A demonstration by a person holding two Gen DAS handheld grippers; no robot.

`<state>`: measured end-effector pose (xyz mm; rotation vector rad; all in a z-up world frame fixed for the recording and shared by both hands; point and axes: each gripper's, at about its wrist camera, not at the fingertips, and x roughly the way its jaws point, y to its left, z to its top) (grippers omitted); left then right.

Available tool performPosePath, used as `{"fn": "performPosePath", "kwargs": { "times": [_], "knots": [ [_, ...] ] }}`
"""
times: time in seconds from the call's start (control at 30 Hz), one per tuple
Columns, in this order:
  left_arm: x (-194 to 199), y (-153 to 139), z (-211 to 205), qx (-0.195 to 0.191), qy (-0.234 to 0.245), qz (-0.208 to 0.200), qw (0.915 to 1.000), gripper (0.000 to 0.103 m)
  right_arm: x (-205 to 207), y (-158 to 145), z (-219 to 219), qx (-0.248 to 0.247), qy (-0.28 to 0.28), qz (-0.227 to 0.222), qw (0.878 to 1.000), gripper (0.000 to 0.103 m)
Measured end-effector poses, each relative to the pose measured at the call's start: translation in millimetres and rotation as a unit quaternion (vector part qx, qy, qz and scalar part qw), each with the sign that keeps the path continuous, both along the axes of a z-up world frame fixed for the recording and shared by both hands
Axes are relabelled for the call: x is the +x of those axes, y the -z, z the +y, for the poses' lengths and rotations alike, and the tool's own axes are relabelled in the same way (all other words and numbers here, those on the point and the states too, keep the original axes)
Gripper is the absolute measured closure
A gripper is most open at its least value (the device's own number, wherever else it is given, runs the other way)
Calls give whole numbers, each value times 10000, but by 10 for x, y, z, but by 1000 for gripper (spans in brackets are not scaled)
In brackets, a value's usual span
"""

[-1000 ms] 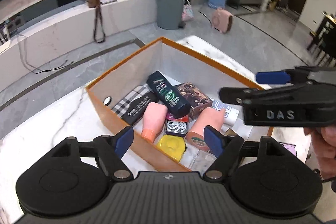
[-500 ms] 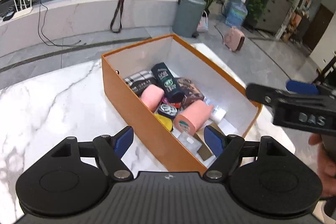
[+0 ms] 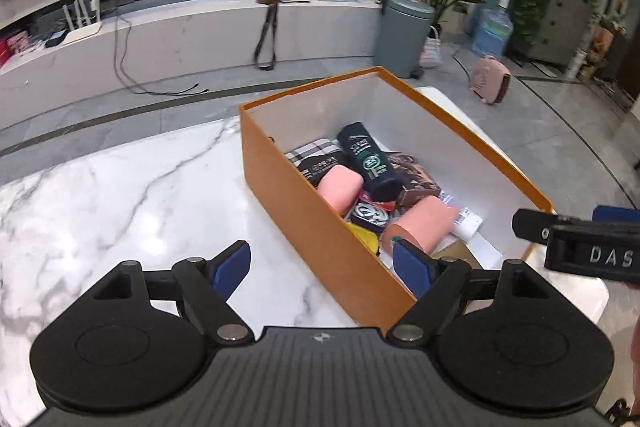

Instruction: Organize rigid objects

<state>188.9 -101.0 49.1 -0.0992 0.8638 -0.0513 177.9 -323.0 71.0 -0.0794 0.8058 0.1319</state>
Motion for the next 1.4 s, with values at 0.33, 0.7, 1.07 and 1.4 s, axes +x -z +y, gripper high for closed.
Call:
{"fn": "performPosePath", "kwargs": {
  "times": [0.33, 0.7, 1.07, 1.4],
  "knots": [
    [12, 41, -31, -27, -19, 129, 9999, 8, -17, 115, 113, -350, -59, 13, 9994, 1],
    [-18, 23, -2, -224, 18, 179, 9996, 8, -14, 114, 115, -323, -75, 26, 9994, 1],
    [-4, 20, -62, -302, 55, 171, 9994, 8, -5, 125, 102, -354, -14, 26, 9994, 1],
    [-8, 22, -74, -306, 57, 156, 9994, 8, -7, 126, 101, -369, -9, 17, 9993, 1]
  ]
}}
